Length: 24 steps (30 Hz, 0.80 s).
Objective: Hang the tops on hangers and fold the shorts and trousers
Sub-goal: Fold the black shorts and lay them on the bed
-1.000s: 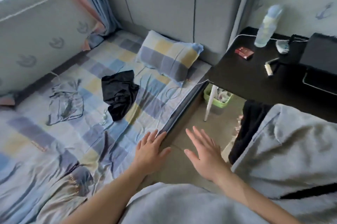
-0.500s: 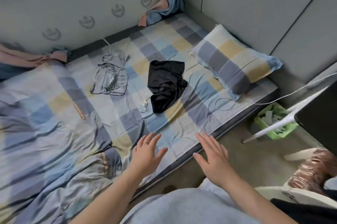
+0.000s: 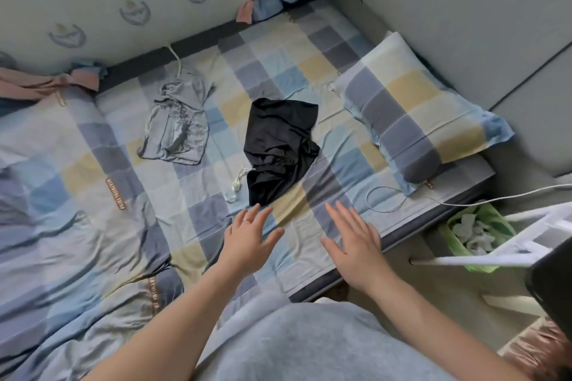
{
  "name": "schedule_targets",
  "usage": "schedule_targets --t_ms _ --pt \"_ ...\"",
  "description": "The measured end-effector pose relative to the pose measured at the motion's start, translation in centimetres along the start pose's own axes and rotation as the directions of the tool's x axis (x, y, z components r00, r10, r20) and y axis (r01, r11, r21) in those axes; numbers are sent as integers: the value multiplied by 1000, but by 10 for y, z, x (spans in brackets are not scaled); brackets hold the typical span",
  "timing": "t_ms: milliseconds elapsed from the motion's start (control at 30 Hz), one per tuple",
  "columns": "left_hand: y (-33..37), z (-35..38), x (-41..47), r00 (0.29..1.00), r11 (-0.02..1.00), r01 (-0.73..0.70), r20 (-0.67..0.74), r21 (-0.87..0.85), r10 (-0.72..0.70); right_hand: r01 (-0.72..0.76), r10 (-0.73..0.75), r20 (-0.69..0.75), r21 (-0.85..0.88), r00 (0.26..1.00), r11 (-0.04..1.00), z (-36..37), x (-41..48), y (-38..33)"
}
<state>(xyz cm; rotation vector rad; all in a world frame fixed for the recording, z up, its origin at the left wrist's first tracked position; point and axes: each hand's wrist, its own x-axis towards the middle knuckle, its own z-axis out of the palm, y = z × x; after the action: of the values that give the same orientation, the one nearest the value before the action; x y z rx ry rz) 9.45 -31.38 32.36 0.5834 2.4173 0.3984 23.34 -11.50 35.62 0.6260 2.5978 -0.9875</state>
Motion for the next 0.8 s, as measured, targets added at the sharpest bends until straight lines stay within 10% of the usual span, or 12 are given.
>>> schedule_targets --t_ms 367,800 --pt "43 -22 168 998 998 -53 21 18 52 -4 2 -59 -39 998 999 -44 124 36" --pt "-70 39 571 981 962 -161 -72 222 181 -122 113 -125 -73 986 990 53 494 133"
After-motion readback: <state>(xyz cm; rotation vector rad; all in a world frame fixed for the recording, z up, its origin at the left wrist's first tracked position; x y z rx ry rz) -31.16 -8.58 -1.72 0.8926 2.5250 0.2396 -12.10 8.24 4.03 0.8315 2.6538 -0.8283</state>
